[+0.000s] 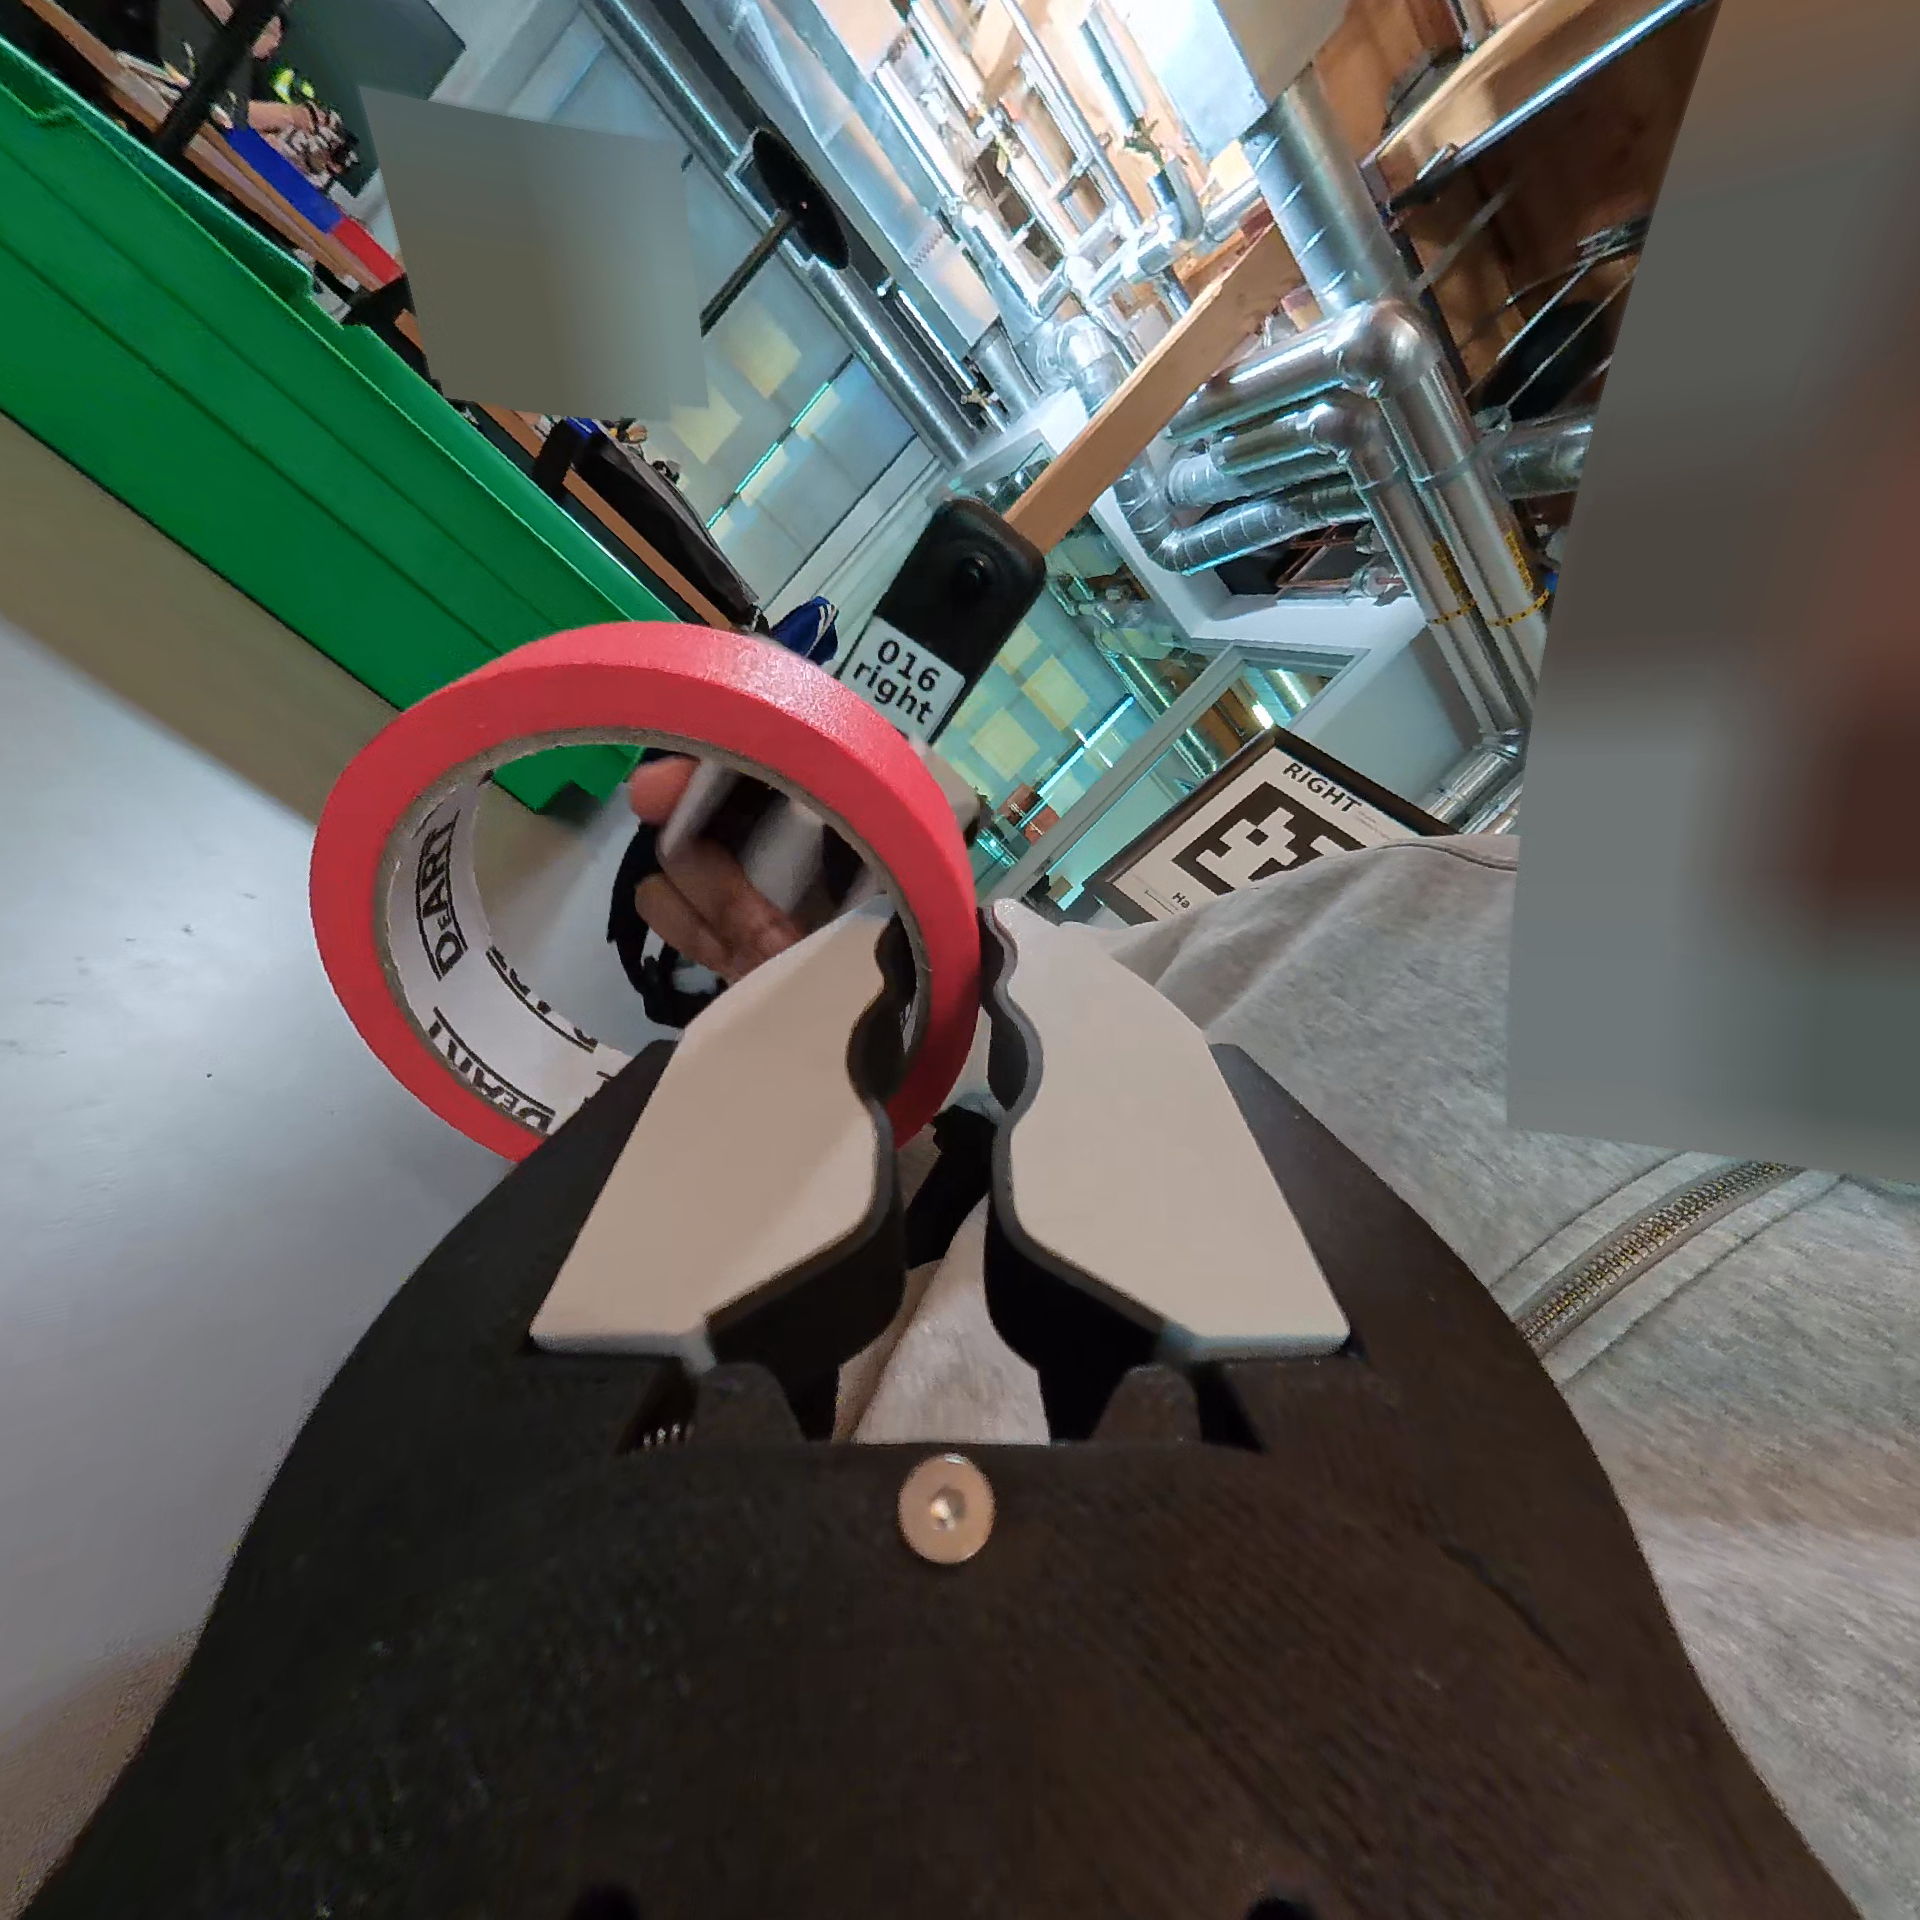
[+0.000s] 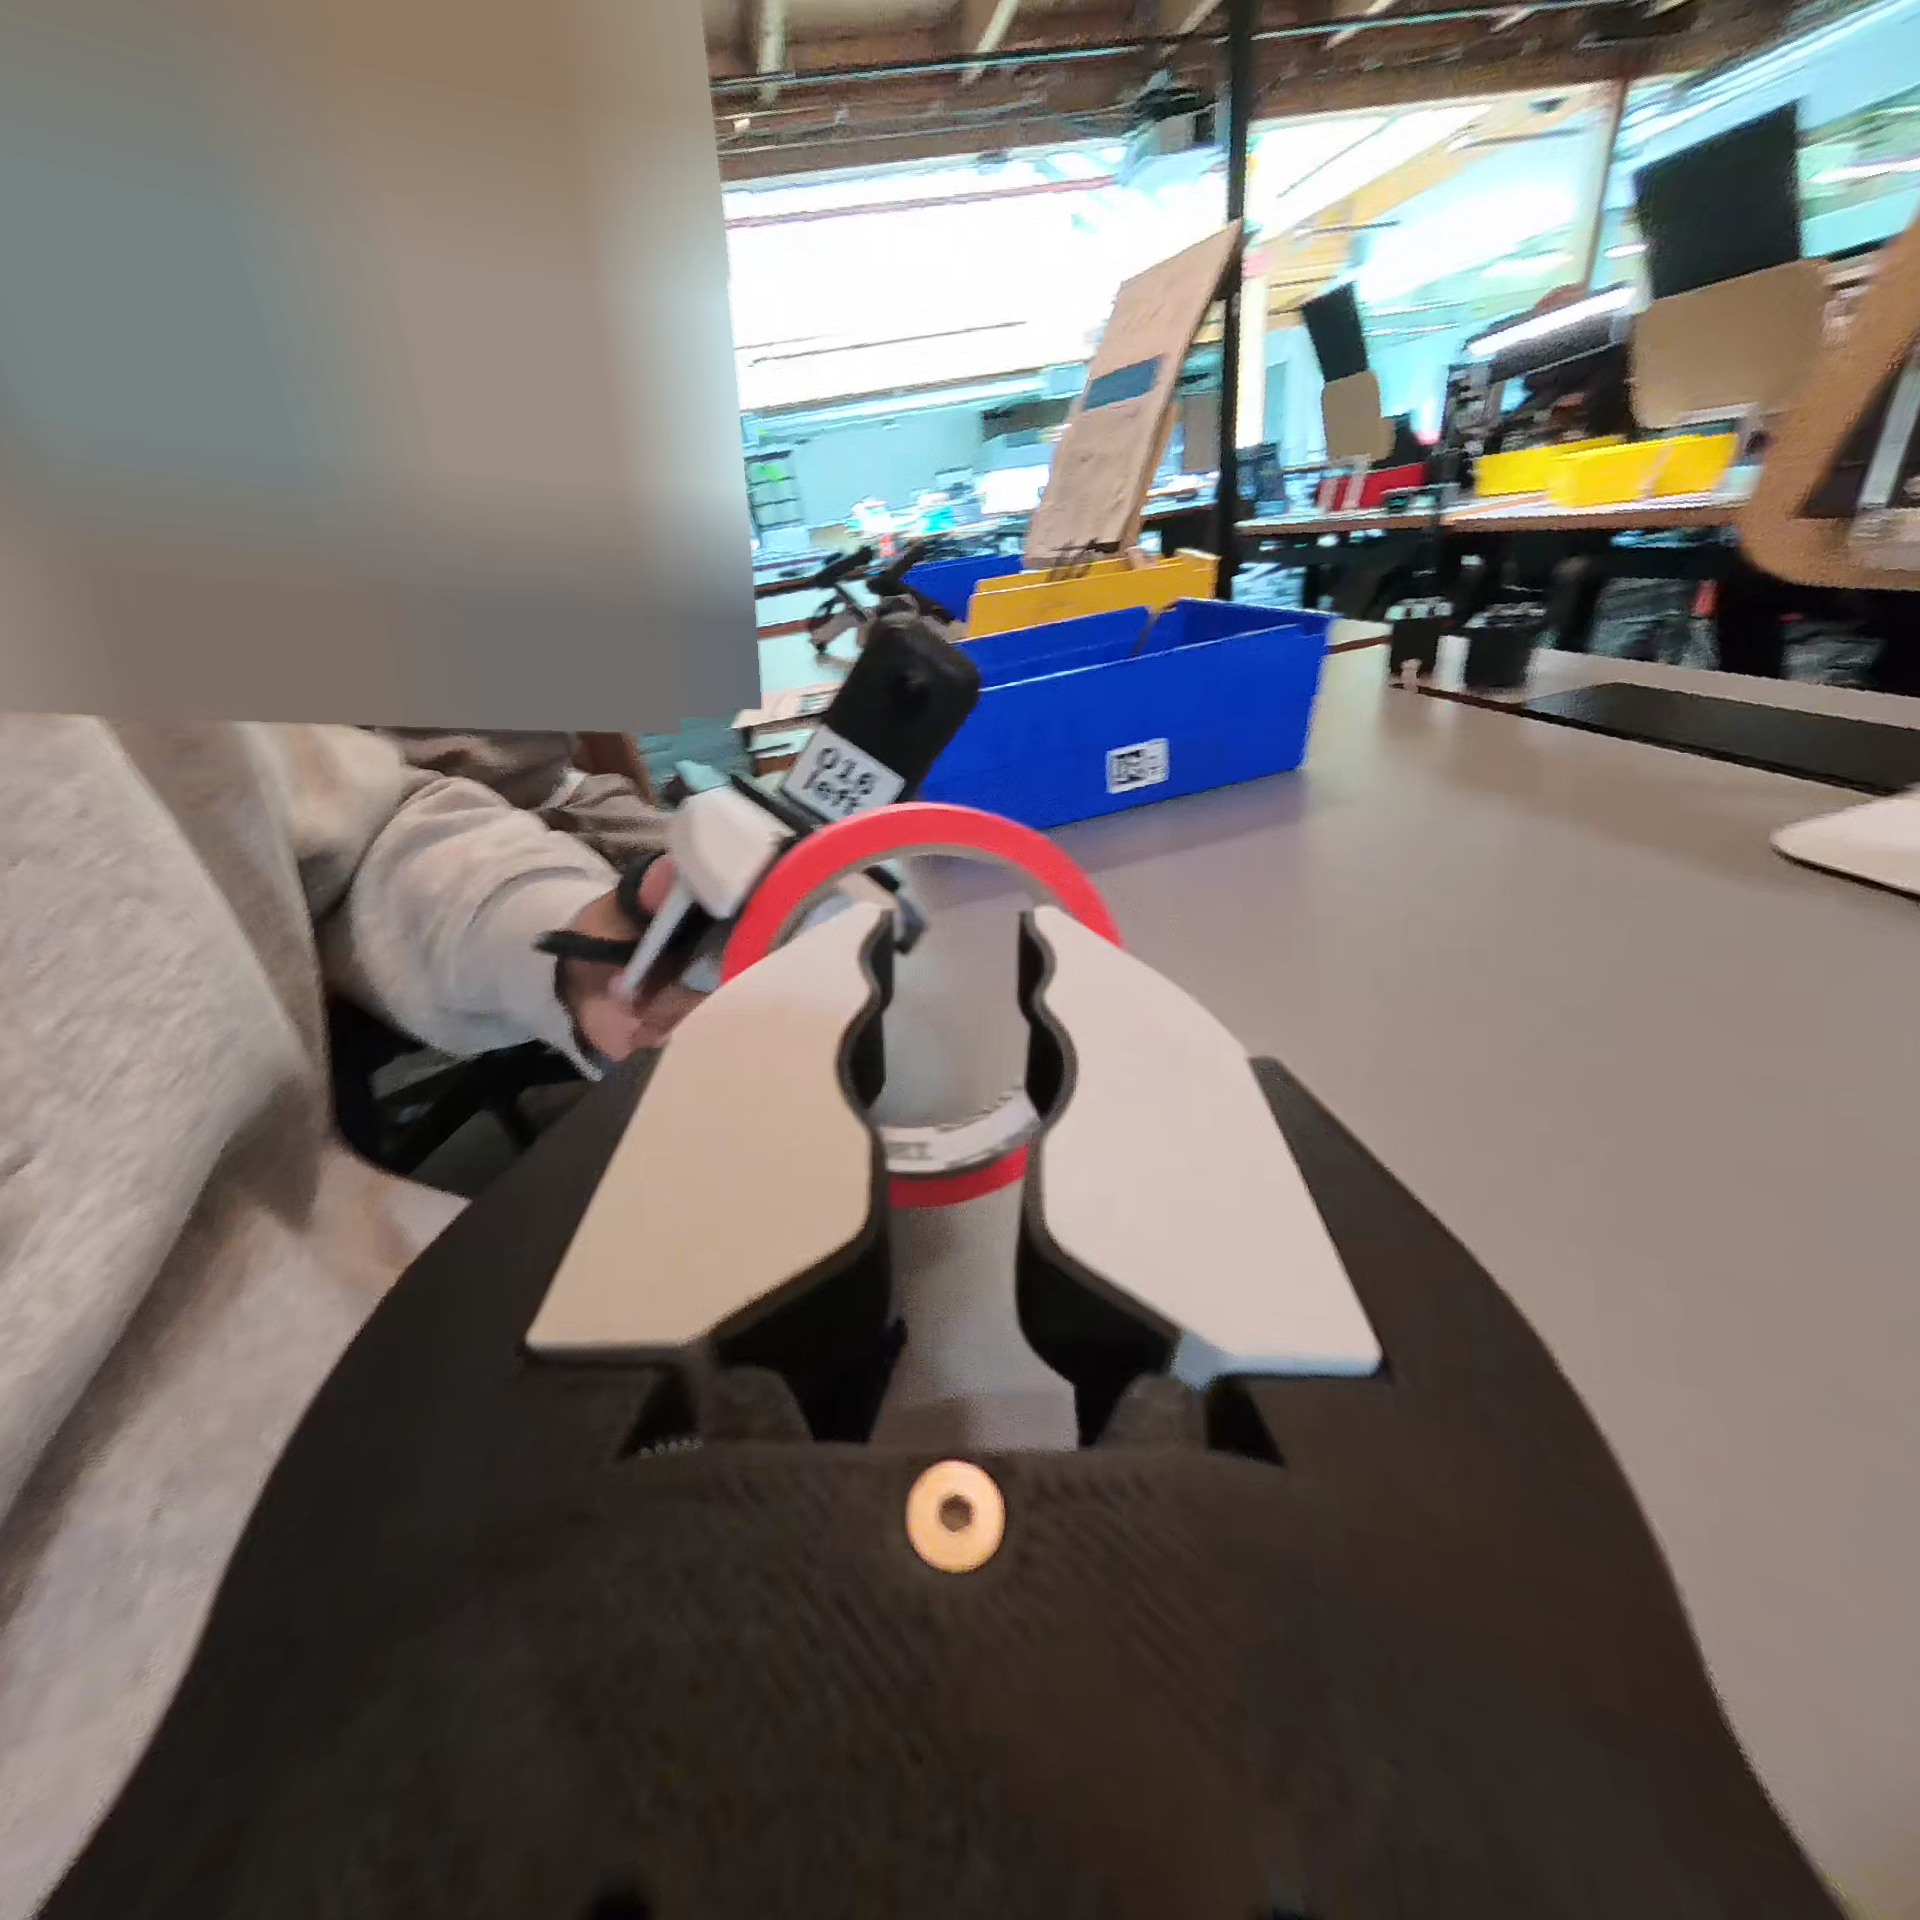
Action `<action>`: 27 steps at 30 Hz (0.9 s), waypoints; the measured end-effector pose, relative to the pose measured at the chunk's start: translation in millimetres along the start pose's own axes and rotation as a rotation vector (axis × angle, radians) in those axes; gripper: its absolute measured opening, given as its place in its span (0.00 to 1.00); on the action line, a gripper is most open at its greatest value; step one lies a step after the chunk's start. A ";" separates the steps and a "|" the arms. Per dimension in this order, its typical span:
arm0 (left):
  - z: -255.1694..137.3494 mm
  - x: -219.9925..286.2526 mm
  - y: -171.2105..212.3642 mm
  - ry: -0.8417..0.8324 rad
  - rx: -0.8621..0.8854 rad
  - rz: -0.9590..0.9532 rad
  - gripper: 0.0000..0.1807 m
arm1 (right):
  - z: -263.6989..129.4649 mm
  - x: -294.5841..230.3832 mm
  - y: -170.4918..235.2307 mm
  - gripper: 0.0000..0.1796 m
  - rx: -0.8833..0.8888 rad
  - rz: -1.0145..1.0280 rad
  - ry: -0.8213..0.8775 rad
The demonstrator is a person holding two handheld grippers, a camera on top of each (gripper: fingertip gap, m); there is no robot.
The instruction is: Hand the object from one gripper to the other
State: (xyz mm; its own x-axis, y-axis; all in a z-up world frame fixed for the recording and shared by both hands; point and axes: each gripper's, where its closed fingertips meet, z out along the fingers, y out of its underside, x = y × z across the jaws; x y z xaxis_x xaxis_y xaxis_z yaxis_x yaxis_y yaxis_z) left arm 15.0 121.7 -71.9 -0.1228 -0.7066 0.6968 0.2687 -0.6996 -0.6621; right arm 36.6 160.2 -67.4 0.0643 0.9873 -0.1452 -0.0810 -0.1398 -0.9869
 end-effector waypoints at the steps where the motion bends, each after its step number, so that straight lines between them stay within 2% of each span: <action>1: 1.4 0.5 2.6 0.004 -0.013 -0.001 0.05 | -2.8 7.7 -0.2 0.16 0.006 0.006 0.035; 4: 5.7 3.4 9.8 0.012 -0.050 0.020 0.05 | -1.2 23.8 14.1 0.23 -0.046 0.046 0.105; 5: 7.0 4.8 12.5 0.016 -0.067 0.030 0.05 | 2.5 23.6 21.5 0.29 -0.075 0.066 0.096; 7: 9.9 7.4 17.8 0.020 -0.098 0.057 0.05 | 10.2 19.5 36.1 0.31 -0.137 0.102 0.070; 11: 15.5 14.2 30.7 0.047 -0.167 0.094 0.06 | 16.9 11.0 42.0 0.25 -0.177 0.068 0.047; 12: 16.7 15.7 33.6 0.052 -0.181 0.102 0.06 | 17.0 10.2 42.4 0.20 -0.181 0.062 0.045; 13: 17.7 17.2 36.2 0.059 -0.193 0.112 0.06 | 16.3 10.1 42.9 0.10 -0.185 0.058 0.046; 18: 19.3 21.8 38.8 0.081 -0.205 0.126 0.06 | 13.0 8.4 43.8 0.07 -0.218 -0.010 0.048; 19: 19.0 21.6 36.6 0.080 -0.189 0.126 0.08 | 13.1 7.9 42.8 0.07 -0.219 -0.023 0.050; 21: 18.1 20.2 31.1 0.073 -0.147 0.138 0.21 | 13.1 7.2 39.8 0.07 -0.209 -0.032 0.050; 23: 16.4 18.5 25.9 0.060 -0.116 0.144 0.27 | 12.2 8.2 39.2 0.07 -0.206 -0.022 0.051; 27: 11.9 12.6 14.9 0.010 -0.060 0.169 0.31 | 9.7 12.4 37.3 0.07 -0.182 0.036 0.048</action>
State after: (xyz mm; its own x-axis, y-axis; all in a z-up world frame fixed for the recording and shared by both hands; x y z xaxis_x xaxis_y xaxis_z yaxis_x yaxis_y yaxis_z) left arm 28.9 103.6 -69.7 -0.0899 -0.8156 0.5716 0.2288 -0.5755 -0.7852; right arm 24.7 167.9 -105.3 0.1121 0.9774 -0.1792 0.0966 -0.1902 -0.9770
